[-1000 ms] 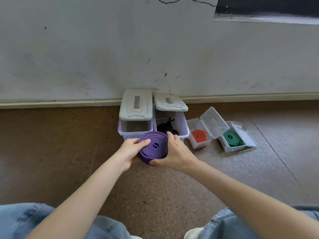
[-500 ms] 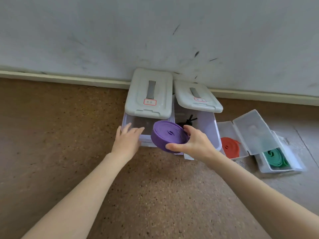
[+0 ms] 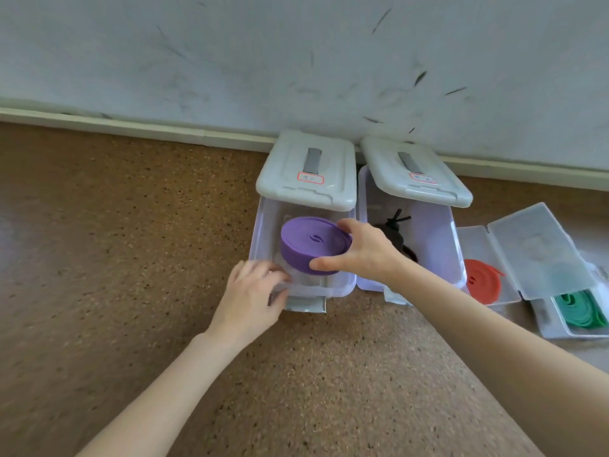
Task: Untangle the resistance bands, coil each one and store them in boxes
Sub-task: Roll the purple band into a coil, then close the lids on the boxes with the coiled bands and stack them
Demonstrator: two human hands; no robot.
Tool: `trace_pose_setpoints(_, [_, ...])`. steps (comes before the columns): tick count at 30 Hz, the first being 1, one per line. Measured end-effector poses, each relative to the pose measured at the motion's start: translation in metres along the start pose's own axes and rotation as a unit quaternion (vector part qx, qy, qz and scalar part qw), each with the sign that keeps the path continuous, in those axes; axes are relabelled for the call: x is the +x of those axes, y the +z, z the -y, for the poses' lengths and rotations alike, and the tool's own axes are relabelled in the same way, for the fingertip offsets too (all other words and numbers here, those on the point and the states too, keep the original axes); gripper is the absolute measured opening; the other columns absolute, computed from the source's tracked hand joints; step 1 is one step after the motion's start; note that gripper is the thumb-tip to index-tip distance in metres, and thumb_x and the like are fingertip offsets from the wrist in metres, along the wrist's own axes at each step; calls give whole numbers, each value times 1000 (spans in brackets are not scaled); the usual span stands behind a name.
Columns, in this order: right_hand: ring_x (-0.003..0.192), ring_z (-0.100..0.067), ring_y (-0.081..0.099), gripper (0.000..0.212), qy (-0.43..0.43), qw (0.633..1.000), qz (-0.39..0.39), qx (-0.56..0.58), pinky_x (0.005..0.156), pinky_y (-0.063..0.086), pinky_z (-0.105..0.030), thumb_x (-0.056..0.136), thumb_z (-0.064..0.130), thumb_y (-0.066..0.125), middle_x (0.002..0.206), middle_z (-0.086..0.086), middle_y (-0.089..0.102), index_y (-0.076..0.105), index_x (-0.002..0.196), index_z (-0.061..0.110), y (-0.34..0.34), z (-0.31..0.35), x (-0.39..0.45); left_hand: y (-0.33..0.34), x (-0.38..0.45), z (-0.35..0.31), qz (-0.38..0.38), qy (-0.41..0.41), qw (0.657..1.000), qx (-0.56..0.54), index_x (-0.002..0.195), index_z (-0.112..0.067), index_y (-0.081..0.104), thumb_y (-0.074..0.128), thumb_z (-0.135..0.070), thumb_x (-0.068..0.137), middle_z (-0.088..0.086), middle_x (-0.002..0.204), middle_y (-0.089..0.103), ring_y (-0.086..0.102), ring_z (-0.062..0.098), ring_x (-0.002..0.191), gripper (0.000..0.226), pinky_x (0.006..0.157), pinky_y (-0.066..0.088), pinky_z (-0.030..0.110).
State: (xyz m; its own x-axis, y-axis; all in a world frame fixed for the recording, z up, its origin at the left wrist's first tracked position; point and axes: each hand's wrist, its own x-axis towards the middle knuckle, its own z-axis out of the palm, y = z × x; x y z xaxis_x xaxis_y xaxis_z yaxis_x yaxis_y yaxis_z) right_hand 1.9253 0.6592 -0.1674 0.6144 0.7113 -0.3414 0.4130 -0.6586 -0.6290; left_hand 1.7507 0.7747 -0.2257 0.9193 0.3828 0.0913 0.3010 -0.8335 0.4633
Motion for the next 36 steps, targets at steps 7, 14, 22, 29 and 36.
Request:
trace_pose_setpoints(7, [95, -25, 49, 78, -66, 984, 13, -165, 68, 36, -28, 64, 46, 80, 114, -10, 48, 41, 118, 5, 45, 9, 29, -18, 21, 16, -44, -242, 941, -230, 124, -17, 55, 58, -4, 88, 1, 115, 49, 54, 13, 97, 38, 78, 41, 23])
trace_pose_setpoints(14, [106, -36, 51, 99, -24, 951, 50, -305, 87, 44, -34, 74, 40, 73, 132, -22, 29, 17, 138, -11, 96, -8, 66, -11, 16, 28, -55, -237, 926, -289, 123, -29, 54, 61, -4, 86, -7, 110, 51, 56, 3, 86, 45, 65, 41, 11])
trace_pose_setpoints(22, [125, -37, 42, 71, -8, 884, 133, -447, 105, 26, -49, 84, 26, 65, 137, -14, 38, 25, 138, 0, 78, -8, 73, -3, 12, 33, -53, -222, 911, -343, 114, -40, 52, 63, -6, 85, -14, 105, 50, 60, 11, 85, 46, 66, 42, 10])
trace_pose_setpoints(29, [83, -35, 55, 20, -65, 967, -63, -238, 63, 37, -32, 89, 11, 45, 98, -15, 63, 57, 105, 7, 20, 6, 45, -26, 60, 37, -85, -242, 923, -288, 118, -21, 57, 55, -16, 92, -2, 123, 57, 53, 5, 100, 27, 77, 37, 13])
trace_pose_setpoints(36, [113, -31, 49, 45, 4, 978, -208, -13, 85, 35, -30, 92, 13, 47, 124, -15, 54, 40, 136, 10, -20, -10, 52, -29, 159, 25, -80, -273, 906, -312, 139, -11, 40, 43, -26, 98, 7, 142, 45, 44, 20, 127, 44, 92, 32, 24])
